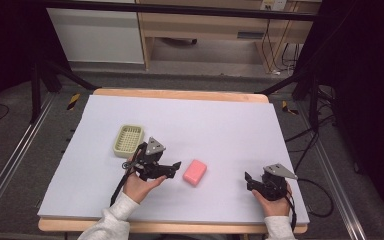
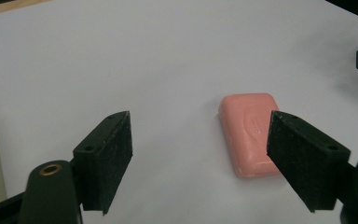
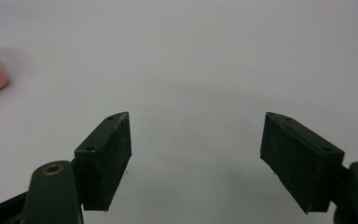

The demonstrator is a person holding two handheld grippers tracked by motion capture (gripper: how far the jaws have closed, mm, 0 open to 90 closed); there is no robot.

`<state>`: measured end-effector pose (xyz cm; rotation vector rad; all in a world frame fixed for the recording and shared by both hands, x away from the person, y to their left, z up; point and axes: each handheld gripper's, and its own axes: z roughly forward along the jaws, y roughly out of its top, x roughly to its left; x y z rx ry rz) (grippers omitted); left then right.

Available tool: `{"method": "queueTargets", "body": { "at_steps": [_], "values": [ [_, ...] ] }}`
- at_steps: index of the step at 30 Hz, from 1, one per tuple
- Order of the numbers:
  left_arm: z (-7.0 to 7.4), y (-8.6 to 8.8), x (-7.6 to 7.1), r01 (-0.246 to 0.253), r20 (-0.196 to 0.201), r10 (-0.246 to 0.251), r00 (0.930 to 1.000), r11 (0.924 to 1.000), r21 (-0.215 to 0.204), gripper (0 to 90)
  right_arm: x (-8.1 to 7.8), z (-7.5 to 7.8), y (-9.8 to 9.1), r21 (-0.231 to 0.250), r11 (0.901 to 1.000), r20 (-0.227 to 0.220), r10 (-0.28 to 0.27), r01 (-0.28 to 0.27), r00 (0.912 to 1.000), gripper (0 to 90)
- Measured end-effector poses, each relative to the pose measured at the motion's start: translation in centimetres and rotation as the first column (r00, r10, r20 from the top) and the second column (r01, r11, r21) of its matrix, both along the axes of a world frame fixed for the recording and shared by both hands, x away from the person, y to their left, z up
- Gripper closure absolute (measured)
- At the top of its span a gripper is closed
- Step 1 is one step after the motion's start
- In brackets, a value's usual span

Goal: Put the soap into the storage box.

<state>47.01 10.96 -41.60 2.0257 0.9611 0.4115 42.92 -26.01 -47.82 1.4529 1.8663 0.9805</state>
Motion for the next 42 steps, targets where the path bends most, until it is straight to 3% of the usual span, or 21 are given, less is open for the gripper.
{"method": "queueTargets", "body": {
  "at_steps": [24,42],
  "values": [
    [-0.4,-2.7,0.2,0.048,-0.026,-0.048,0.9985,0.9986,0.023,21.8,0.0,0.0,-0.1,0.008,1.0,-0.009,0.0,0.0,1.0,24.8],
    [-1.1,-5.1,0.0,0.09,-0.051,-0.087,0.9949,0.9936,0.068,20.1,0.0,0.0,-0.1,0.014,0.9999,-0.012,-0.001,0.001,0.9999,24.9]
  ]
}}
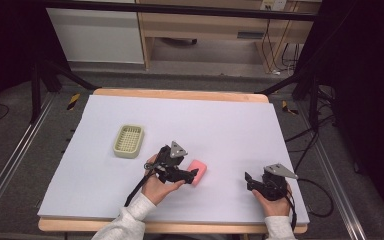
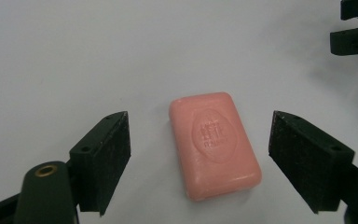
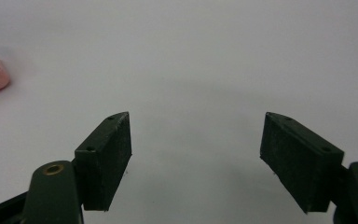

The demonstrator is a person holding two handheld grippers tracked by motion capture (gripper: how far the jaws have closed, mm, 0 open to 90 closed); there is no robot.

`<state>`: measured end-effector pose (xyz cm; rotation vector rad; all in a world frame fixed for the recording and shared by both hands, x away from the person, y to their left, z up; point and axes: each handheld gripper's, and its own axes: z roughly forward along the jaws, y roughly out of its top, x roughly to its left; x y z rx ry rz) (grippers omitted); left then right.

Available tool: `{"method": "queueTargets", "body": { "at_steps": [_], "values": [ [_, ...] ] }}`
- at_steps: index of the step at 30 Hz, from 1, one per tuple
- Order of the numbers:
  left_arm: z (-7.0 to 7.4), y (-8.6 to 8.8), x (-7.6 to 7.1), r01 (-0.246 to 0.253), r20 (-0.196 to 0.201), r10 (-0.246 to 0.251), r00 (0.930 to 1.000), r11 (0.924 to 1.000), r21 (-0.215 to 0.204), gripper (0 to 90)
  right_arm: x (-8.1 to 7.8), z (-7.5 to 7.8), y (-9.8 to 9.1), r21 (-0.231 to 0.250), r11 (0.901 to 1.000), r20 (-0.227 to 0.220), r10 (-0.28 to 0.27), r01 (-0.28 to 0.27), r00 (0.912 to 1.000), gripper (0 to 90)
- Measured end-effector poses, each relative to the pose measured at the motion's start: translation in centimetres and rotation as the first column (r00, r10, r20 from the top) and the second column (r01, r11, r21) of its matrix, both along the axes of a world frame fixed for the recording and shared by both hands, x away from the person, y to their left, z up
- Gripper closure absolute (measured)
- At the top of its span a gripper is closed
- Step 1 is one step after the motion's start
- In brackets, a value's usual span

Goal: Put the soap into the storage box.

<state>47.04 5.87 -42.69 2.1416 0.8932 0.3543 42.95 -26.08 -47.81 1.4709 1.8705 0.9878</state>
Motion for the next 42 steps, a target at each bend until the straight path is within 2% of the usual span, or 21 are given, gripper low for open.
{"method": "queueTargets", "body": {
  "at_steps": [21,37,42],
  "values": [
    [-1.8,-2.3,0.7,0.004,-0.04,-0.002,0.9992,0.9979,0.065,18.1,0.0,0.0,0.0,-0.001,1.0,-0.006,0.005,-0.005,1.0,25.1],
    [-3.2,-3.0,1.3,-0.002,-0.073,0.008,0.9973,0.9962,0.087,18.4,0.0,-0.1,0.0,-0.005,1.0,-0.009,0.008,-0.008,0.9999,27.2],
    [-3.4,-3.1,1.4,-0.006,-0.08,0.013,0.9967,0.9962,0.087,22.1,0.0,-0.1,0.1,-0.004,1.0,-0.011,0.008,-0.008,0.9999,27.6]
  ]
}}
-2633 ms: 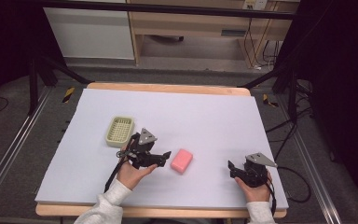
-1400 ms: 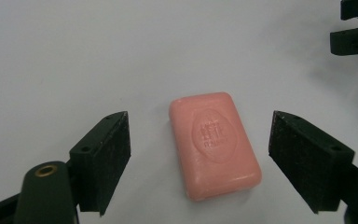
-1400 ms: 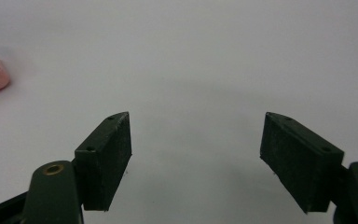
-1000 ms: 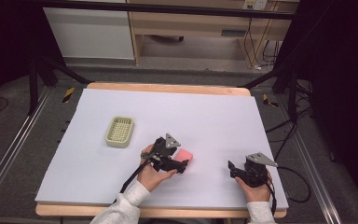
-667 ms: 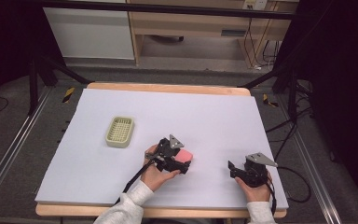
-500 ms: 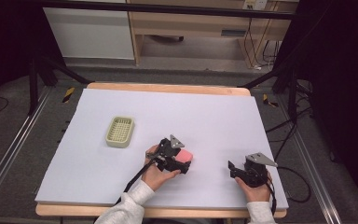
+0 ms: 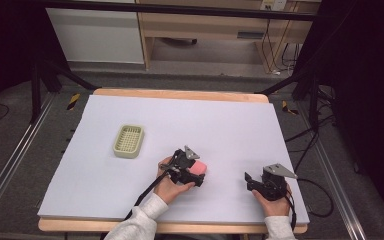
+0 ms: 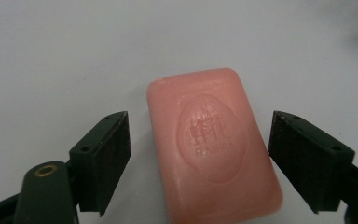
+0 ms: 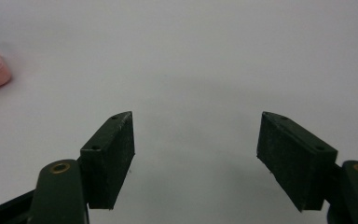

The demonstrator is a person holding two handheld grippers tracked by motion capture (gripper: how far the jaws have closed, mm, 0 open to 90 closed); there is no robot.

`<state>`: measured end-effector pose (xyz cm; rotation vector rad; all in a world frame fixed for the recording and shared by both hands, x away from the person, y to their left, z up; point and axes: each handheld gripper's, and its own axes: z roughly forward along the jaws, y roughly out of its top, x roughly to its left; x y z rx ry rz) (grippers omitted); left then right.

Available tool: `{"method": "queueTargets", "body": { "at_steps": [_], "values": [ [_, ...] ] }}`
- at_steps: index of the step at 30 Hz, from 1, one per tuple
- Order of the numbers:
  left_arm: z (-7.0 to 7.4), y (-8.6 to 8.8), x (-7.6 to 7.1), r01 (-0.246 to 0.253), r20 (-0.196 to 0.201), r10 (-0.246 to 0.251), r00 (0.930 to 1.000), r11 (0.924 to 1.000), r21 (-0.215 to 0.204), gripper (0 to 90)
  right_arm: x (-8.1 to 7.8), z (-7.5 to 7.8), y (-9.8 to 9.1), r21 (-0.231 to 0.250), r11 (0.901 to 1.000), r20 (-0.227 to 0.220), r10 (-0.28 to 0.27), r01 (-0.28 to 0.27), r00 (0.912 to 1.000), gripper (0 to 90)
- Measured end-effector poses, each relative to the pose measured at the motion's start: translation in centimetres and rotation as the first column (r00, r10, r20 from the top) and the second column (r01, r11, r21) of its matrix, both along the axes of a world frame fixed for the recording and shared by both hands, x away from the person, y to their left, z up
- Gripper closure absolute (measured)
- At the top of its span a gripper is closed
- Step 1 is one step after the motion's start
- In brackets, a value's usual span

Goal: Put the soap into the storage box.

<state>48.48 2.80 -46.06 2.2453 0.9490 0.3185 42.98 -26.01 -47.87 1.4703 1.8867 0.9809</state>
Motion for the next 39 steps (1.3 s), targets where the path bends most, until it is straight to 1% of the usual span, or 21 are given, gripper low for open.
{"method": "queueTargets", "body": {
  "at_steps": [3,4,5,6,8,19,21,26,28,39],
  "values": [
    [-0.16,-0.11,0.05,0.001,-0.001,-0.001,1.0,1.0,0.002,23.3,0.01,-0.01,0.01,-0.001,1.0,0.0,0.001,-0.001,1.0,28.0],
    [-0.23,-0.16,0.1,0.009,-0.009,-0.009,0.9999,0.9999,0.014,24.8,0.0,-0.01,0.01,0.0,1.0,0.0,0.002,-0.002,1.0,28.2],
    [-0.31,-0.21,0.12,0.008,-0.007,-0.008,0.9999,0.9998,0.016,25.0,0.0,-0.01,0.0,-0.001,1.0,0.0,0.001,-0.001,1.0,28.3],
    [-0.31,-0.21,0.12,0.008,-0.007,-0.008,0.9999,0.9998,0.016,25.4,0.0,-0.01,0.0,-0.001,1.0,0.0,0.001,-0.001,1.0,28.3],
    [-0.46,-0.33,0.18,0.006,-0.019,-0.006,0.9998,0.9999,0.011,26.3,0.0,-0.01,-0.02,0.0,1.0,0.0,0.001,-0.001,1.0,28.6],
    [-0.64,-0.59,0.23,0.009,-0.028,-0.008,0.9996,0.9994,0.033,30.0,0.01,-0.02,0.02,-0.001,1.0,-0.001,0.006,-0.006,1.0,29.5],
    [-0.65,-0.54,0.32,0.006,-0.046,-0.005,0.9989,0.9996,0.027,31.2,0.02,-0.03,0.03,-0.001,1.0,-0.001,0.006,-0.006,1.0,29.6],
    [-0.68,-0.56,0.39,0.004,-0.055,-0.003,0.9985,0.9996,0.027,32.3,0.01,-0.02,0.04,-0.001,1.0,-0.002,0.007,-0.007,1.0,29.8],
    [-0.7,-0.54,0.46,0.002,-0.063,0.0,0.998,0.9994,0.033,33.1,0.02,-0.03,0.05,0.0,1.0,-0.002,0.007,-0.007,1.0,29.8],
    [-0.68,-0.54,0.42,0.015,-0.056,-0.012,0.9983,0.9986,0.051,36.5,0.03,-0.04,0.08,0.004,0.9999,-0.007,0.01,-0.01,0.9999,29.8]
  ]
}}
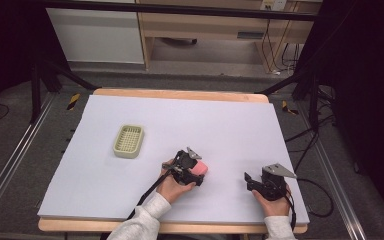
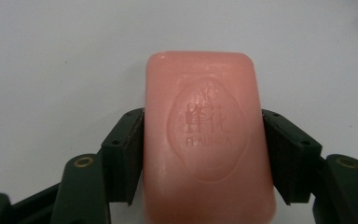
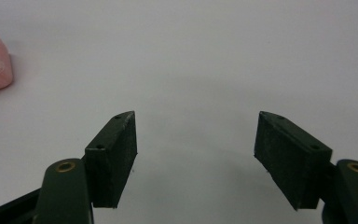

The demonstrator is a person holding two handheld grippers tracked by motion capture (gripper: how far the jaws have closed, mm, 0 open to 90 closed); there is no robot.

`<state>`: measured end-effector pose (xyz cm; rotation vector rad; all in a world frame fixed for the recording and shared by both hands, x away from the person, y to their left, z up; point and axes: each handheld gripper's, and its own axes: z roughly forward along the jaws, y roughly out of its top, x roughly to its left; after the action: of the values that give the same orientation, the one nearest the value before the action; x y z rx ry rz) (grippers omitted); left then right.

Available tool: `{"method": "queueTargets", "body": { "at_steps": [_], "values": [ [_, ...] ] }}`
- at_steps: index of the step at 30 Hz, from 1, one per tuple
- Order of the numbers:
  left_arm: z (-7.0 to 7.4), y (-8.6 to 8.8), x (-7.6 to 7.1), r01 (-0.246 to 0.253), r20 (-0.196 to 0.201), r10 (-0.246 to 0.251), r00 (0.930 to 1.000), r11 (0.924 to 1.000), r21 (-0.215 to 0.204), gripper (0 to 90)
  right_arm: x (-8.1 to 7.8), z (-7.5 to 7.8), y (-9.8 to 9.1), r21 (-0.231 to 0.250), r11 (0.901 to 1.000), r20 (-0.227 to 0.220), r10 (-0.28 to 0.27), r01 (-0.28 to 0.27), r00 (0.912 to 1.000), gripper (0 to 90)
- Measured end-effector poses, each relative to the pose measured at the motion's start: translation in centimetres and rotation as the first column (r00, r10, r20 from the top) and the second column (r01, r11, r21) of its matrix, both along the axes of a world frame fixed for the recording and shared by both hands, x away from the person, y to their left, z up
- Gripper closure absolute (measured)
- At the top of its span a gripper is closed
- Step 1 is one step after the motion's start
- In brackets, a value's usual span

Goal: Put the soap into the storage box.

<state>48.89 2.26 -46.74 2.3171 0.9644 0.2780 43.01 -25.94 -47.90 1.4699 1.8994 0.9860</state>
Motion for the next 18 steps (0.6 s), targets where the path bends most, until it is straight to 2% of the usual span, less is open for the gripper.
{"method": "queueTargets", "body": {
  "at_steps": [14,18],
  "values": [
    [0.21,0.16,-0.19,0.019,0.0,-0.019,0.9998,0.9997,0.016,37.0,0.03,-0.01,-0.07,-0.004,1.0,0.002,0.001,-0.001,1.0,29.8],
    [0.52,0.34,-0.38,0.021,0.005,-0.021,0.9998,0.9997,0.009,37.0,0.0,0.03,-0.06,-0.003,1.0,0.002,0.001,-0.001,1.0,29.8]
  ]
}}
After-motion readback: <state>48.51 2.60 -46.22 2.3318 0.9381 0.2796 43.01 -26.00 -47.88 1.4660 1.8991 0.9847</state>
